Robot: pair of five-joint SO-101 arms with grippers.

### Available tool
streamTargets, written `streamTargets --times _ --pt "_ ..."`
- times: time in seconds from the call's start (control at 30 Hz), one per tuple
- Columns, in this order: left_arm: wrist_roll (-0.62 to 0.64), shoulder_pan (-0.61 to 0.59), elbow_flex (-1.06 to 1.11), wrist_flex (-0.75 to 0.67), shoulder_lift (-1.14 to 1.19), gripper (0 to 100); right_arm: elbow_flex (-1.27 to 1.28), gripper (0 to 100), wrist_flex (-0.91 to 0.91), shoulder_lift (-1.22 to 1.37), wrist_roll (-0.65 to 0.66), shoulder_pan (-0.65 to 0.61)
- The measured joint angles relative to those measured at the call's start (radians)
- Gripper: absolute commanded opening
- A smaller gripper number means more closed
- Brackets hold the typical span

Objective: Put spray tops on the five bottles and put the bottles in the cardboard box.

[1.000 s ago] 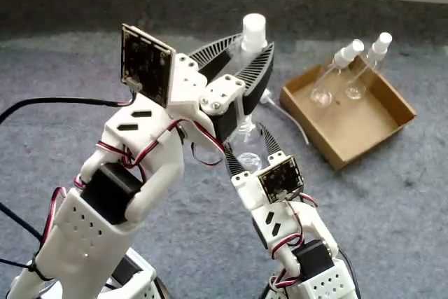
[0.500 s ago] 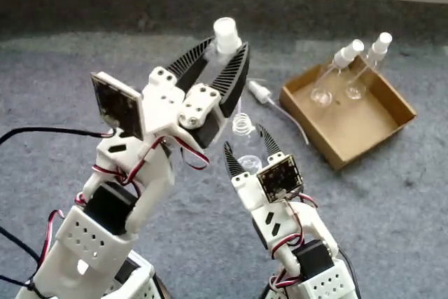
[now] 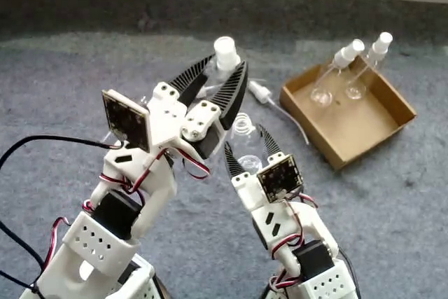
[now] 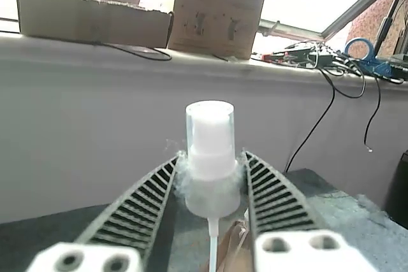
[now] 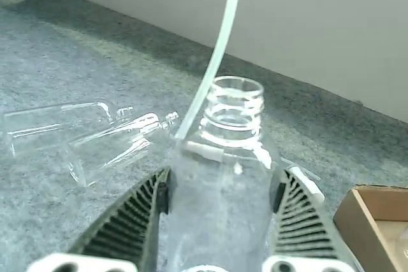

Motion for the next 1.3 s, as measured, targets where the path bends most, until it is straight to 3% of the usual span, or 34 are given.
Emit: streamTargets --times 0.77,1.3 --pt "0.0 -0.006 -0.017 -0.147 -0.005 3 0.0 12.7 0.002 0.0 0.0 0.0" --pt "0.0 0.011 0.315 -0.232 -0.005 3 0.0 12.7 0.002 0.002 0.002 -0.002"
